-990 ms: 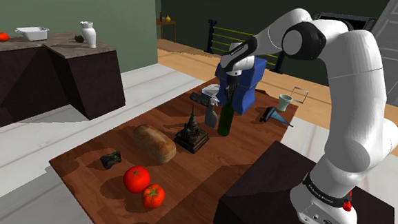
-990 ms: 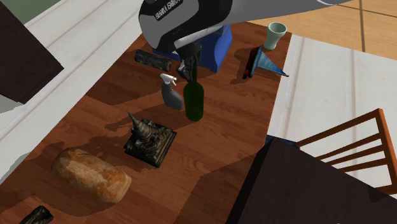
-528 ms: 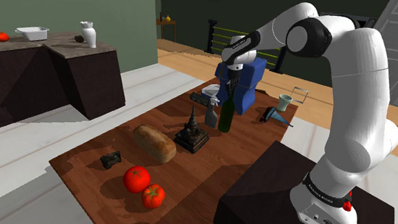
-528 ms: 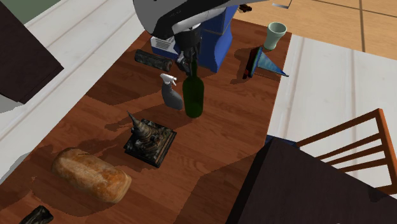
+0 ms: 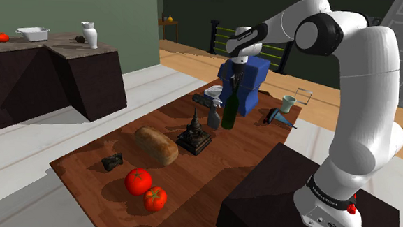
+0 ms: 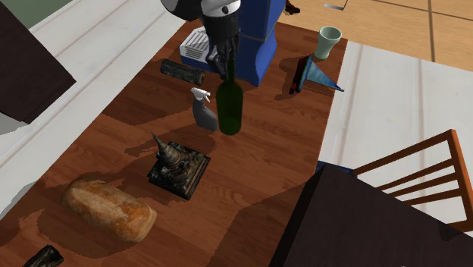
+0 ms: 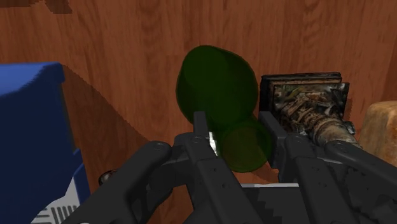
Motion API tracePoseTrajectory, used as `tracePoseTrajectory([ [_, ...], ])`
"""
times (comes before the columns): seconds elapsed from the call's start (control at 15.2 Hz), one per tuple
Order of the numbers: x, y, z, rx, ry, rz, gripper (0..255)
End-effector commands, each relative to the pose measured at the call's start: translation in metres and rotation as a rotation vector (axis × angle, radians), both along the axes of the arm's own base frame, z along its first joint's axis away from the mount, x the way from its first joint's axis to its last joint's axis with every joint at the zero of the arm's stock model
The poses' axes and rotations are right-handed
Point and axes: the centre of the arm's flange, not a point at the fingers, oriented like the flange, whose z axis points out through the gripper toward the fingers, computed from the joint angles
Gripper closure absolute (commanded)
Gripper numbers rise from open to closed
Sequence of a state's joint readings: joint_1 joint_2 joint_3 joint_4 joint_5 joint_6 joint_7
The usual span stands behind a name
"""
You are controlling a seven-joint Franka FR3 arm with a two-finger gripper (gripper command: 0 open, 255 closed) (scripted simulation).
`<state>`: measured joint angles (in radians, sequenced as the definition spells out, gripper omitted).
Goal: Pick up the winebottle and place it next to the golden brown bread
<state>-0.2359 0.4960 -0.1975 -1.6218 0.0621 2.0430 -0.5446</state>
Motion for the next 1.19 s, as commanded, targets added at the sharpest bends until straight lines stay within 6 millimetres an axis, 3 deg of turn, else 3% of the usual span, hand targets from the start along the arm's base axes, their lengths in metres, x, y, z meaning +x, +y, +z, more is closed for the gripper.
tracePoseTrajectory([
  [0.0, -0.001, 0.0, 0.01, 0.0, 0.0, 0.0, 255],
  [1.12, -0.001, 0.0, 0.099, 0.0, 0.0, 0.0, 255],
])
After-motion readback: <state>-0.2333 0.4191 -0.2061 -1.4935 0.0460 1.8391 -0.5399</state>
